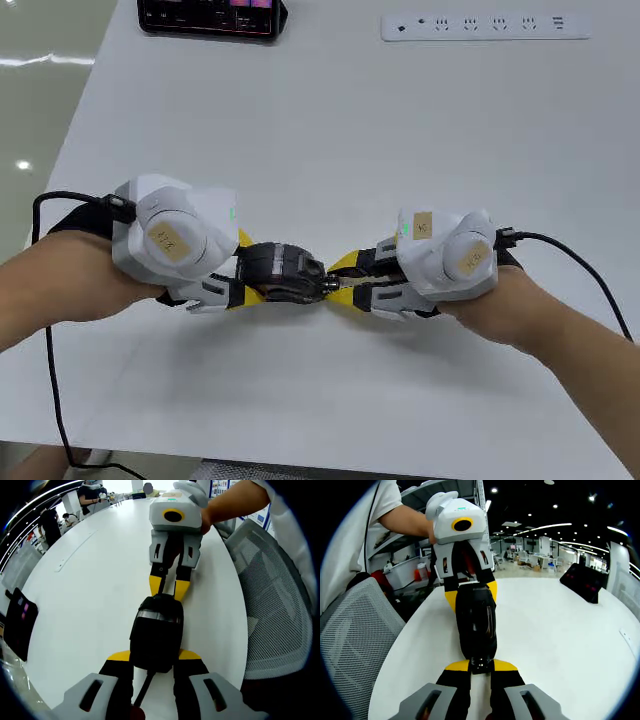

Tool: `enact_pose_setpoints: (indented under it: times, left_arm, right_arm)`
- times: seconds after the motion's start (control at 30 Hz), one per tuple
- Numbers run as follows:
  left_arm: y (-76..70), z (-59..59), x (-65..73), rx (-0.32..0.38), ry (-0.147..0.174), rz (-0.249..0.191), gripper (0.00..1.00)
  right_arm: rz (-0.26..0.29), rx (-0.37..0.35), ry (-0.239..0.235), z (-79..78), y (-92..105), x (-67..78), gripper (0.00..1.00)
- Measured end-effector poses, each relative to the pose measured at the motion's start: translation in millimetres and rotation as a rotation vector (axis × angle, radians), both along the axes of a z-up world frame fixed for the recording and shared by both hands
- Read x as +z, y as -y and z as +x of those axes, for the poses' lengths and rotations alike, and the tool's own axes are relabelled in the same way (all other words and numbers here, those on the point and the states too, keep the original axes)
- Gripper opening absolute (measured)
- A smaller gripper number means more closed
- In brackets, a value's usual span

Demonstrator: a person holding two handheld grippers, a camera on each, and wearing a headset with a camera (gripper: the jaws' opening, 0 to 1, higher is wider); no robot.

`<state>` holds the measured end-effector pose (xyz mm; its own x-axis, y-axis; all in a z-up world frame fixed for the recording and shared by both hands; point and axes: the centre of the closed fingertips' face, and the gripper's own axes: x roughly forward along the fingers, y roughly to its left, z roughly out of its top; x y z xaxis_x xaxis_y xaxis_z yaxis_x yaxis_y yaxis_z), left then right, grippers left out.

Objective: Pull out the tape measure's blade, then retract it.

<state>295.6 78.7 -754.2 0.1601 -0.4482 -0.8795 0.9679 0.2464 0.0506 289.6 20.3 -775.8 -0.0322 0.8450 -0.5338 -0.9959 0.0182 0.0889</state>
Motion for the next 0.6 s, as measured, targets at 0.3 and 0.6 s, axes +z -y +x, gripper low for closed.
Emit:
enact_pose_setpoints:
  times: [0.3,0.6]
  left_arm:
    - [-0.5,-0.2,-0.2,-0.008,0.006,0.000,0.25]
    - [-0.6,-0.6,-0.5,-0.010,0.007,0.007,0.25]
  right_arm:
    - [-0.003,0.008,0.013,-0.3,1.2,0.2,0.10]
    - [-0.016,0.024,0.031,-1.2,2.5,0.5,0.09]
